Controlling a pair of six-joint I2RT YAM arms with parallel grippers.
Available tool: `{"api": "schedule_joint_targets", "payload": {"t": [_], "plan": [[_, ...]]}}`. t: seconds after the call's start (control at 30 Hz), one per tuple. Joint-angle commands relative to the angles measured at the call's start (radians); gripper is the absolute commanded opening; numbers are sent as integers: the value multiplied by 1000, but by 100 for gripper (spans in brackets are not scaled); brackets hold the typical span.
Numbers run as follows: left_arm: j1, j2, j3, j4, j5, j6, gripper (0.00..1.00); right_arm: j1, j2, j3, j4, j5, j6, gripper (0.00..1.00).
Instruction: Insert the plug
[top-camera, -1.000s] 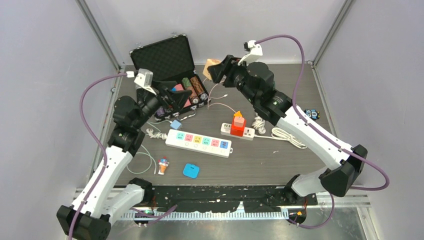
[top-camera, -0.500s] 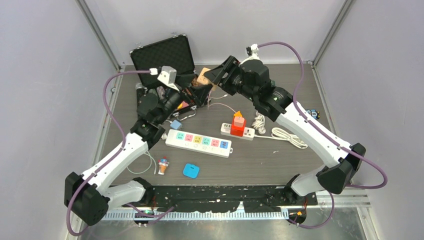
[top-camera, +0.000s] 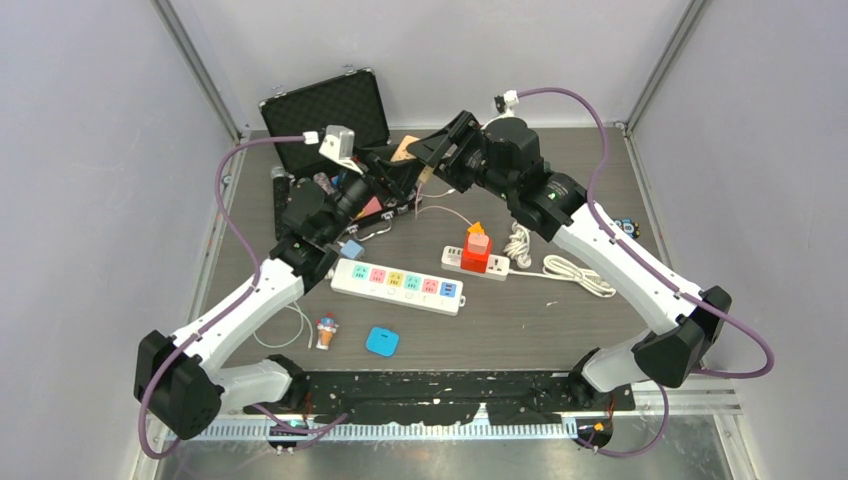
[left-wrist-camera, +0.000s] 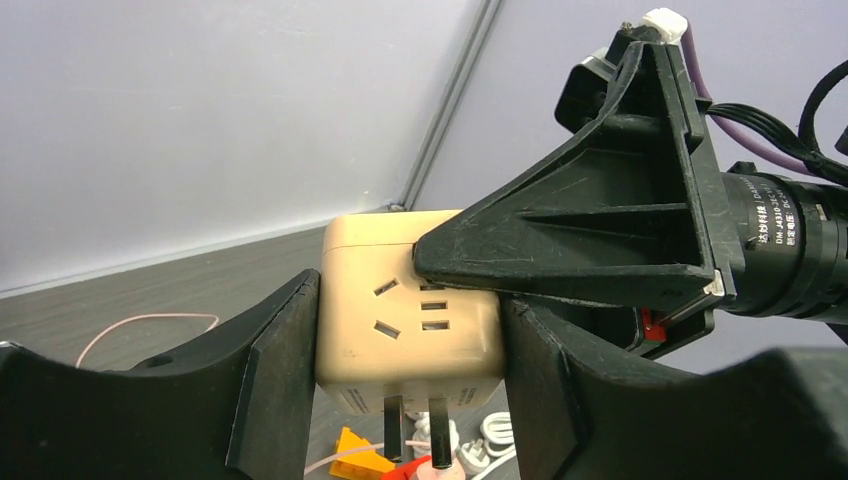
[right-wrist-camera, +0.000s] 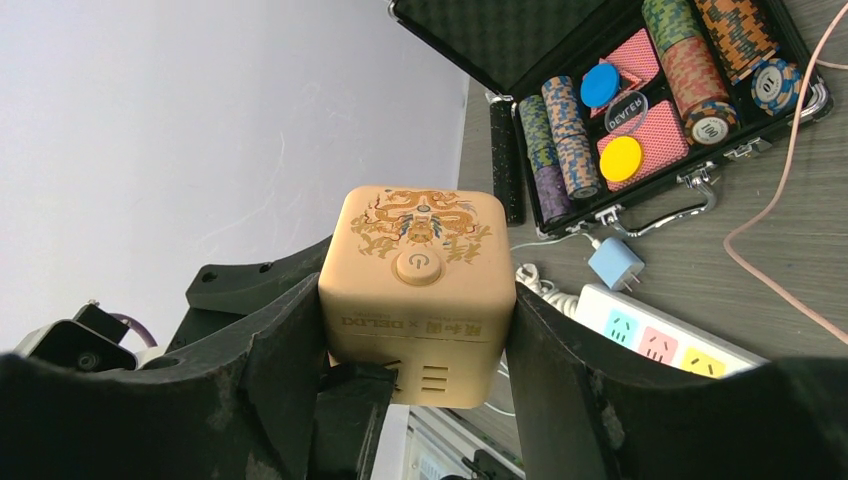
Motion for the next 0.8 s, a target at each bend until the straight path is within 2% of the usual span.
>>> {"api": "schedule_joint_targets", "payload": {"t": [0.0, 0.1, 0.2, 0.37, 0.47, 0.6, 0.67, 0.7, 0.73, 0.77], "plan": [[-3, -1, 11, 71, 41, -63, 64, -8, -4, 45, 40, -26, 18, 5], [-2, -1, 8, 65, 72, -51, 74, -13, -1, 47, 38, -44, 23, 6], [-2, 1, 18, 22, 84, -36, 76, -18, 1, 45, 38, -82, 31, 9], [-2, 9, 65, -87, 77, -31, 60, -22, 2, 47, 31, -92, 31, 11], [-2, 10, 63, -100, 84, -36, 56, -24, 3, 47, 31, -95, 34, 13], [-3, 10, 67, -123, 89, -38, 36, -24, 5, 49, 31, -109, 35, 17], [0, 10, 75, -129, 104, -34, 18, -23, 4, 46, 31, -115, 35, 21], [2, 8, 75, -126, 117, -31, 3, -24, 3, 45, 31, -119, 29, 25], [6, 4, 73, -122, 127, -30, 0, -24, 1, 42, 33, -124, 24, 28], [10, -1, 67, -115, 139, -31, 0, -24, -1, 40, 34, -126, 11, 36]]}}
